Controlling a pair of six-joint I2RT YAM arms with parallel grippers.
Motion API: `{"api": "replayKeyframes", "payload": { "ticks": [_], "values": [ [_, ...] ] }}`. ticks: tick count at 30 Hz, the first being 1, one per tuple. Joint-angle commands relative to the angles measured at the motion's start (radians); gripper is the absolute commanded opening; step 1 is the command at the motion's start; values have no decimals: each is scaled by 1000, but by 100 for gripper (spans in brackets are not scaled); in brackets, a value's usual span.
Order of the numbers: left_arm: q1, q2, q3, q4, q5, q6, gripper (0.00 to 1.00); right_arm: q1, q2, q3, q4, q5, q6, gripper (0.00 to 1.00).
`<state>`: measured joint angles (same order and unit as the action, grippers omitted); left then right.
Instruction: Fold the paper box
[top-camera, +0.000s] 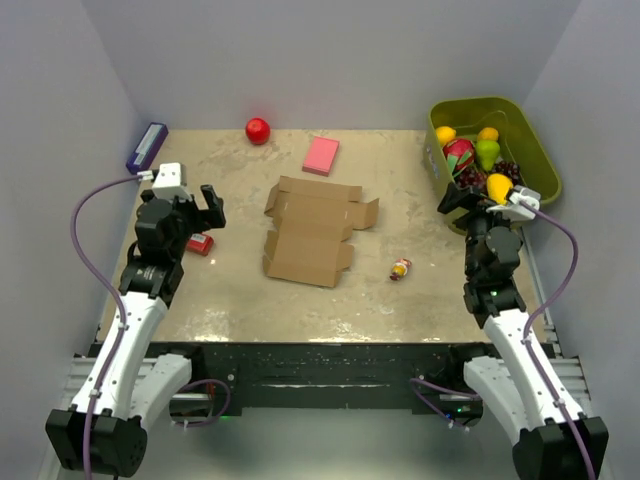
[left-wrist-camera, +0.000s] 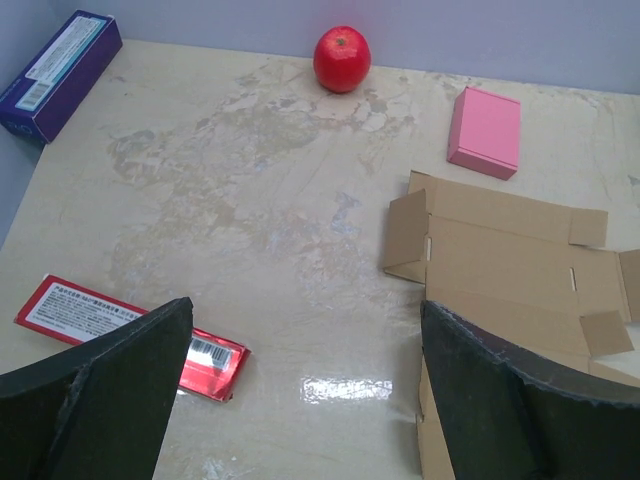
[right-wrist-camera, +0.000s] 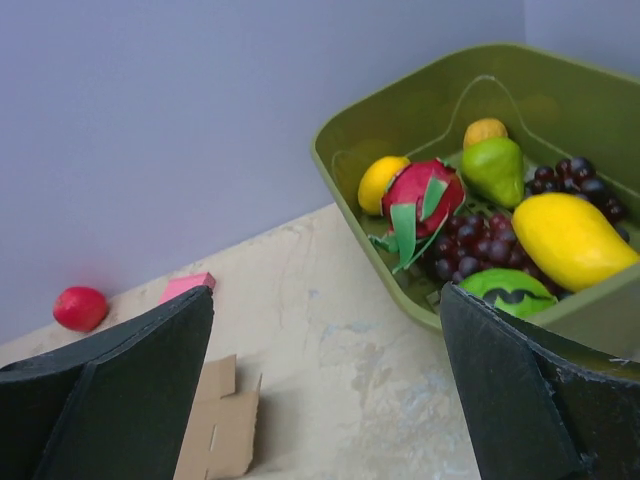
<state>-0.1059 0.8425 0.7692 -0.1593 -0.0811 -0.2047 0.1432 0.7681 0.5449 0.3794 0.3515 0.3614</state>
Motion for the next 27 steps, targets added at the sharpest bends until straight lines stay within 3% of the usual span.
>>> {"api": "replayKeyframes", "payload": {
  "ticks": [1, 4, 10, 14, 17, 21, 27],
  "values": [
    [-3, -14, 28, 17, 12, -33, 100, 1, -73, 29, -229, 40, 65, 99],
    [-3, 3, 31, 27, 33, -33, 100, -1, -139, 42, -283, 1, 8, 99],
    [-3, 82, 53, 64, 228, -21, 100, 1, -153, 102, -349, -182, -90, 98],
    [-11, 109, 93, 125, 261, -41, 100, 16, -34, 165, -375, -307, -107, 83],
    [-44, 159, 183, 116, 225, -29, 100, 120, 45, 220, -412, -219, -119, 80],
    [-74, 250, 268, 99, 202, -10, 100, 347, 161, 295, -436, -48, -134, 81],
    [-11, 219, 85, 313, 317, -165, 100, 398, 460, 417, -481, -22, -41, 87]
  ]
}}
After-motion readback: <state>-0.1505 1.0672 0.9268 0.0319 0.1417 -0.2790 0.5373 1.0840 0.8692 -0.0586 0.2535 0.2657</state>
